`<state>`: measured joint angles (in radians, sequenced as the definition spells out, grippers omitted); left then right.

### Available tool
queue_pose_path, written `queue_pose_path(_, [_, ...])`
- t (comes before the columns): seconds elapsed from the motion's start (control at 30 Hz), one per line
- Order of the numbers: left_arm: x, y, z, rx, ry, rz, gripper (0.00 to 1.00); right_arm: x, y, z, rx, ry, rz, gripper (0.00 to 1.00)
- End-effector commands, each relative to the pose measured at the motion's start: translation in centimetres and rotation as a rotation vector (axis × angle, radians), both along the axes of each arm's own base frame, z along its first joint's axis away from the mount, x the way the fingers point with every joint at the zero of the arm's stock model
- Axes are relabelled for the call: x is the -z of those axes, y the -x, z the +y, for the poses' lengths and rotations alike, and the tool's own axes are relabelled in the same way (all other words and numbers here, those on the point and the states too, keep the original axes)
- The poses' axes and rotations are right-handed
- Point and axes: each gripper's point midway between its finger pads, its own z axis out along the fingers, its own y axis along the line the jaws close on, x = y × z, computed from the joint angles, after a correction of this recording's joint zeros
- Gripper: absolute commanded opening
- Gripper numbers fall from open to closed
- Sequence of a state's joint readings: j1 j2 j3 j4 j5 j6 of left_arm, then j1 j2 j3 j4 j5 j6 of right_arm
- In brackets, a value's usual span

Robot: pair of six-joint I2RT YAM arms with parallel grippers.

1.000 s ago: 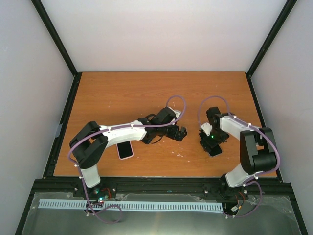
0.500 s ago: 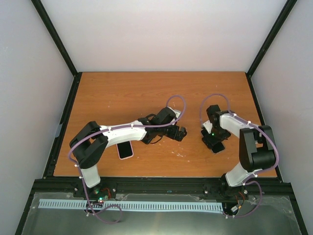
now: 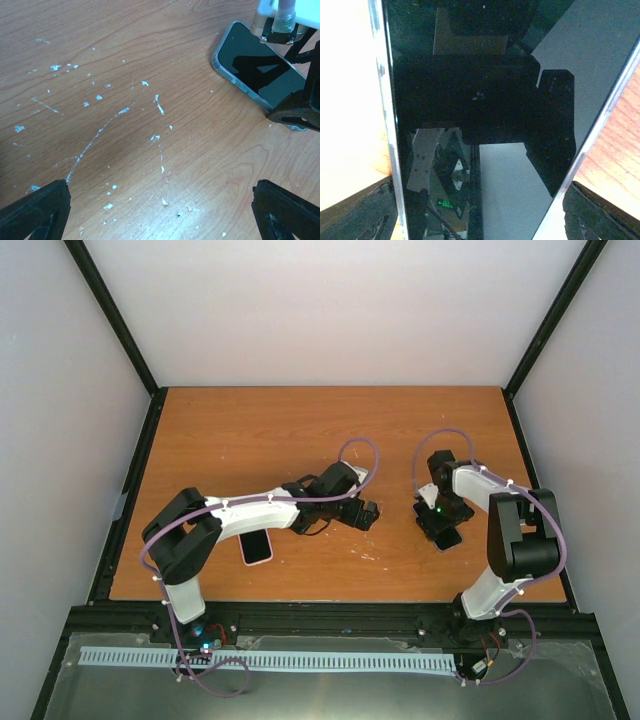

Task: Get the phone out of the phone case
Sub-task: Pick up the phone at the center of the board, then remove the phone case from the phone.

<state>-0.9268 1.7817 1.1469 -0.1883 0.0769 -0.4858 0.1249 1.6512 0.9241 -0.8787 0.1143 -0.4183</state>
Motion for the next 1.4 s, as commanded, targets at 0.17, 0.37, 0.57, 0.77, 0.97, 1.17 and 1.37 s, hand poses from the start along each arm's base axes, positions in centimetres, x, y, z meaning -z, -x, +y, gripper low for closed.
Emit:
queue_pose_path(0.17, [-0.7, -0.2, 0.1, -0.015, 0.010, -0.013, 0.99, 2.5, 1.2, 0.5, 0.011, -0.064, 0.099, 0.79])
queue_pose_path(0.37, [-0.8, -1.7, 1.4, -0.094, -0.044, -0.061, 0.99, 1.0, 0.1, 1.1, -0.002, -0.094, 0.047, 0.61])
queue_pose_path(0.57, [-3.1, -5.1, 3.5, -0.177, 0.065, 0.034, 0.99, -5.0, -3.2, 3.4, -0.050, -0.232, -0.160, 0.55])
queue_pose_path(0.77, [-7.6, -7.3, 2.3, -0.126, 0.300, 0.023, 0.99, -10.1, -4.7, 6.8, -0.080, -0.436, -0.339, 0.53])
queue_pose_path(0.97, [-11.7, -6.3, -1.6, 0.070, 0.486, 0.031, 0.95, -12.0, -5.0, 8.6, -0.089, -0.562, -0.467, 0.52])
queue_pose_path(1.17, [-12.7, -5.8, -3.5, 0.154, 0.540, 0.041, 0.83, -12.9, -5.0, 10.3, -0.099, -0.677, -0.492, 0.54])
queue_pose_path(1.37, [-11.4, -5.6, -5.9, 0.169, 0.507, 0.127, 0.78, -13.3, -4.9, 10.8, -0.099, -0.720, -0.507, 0.54])
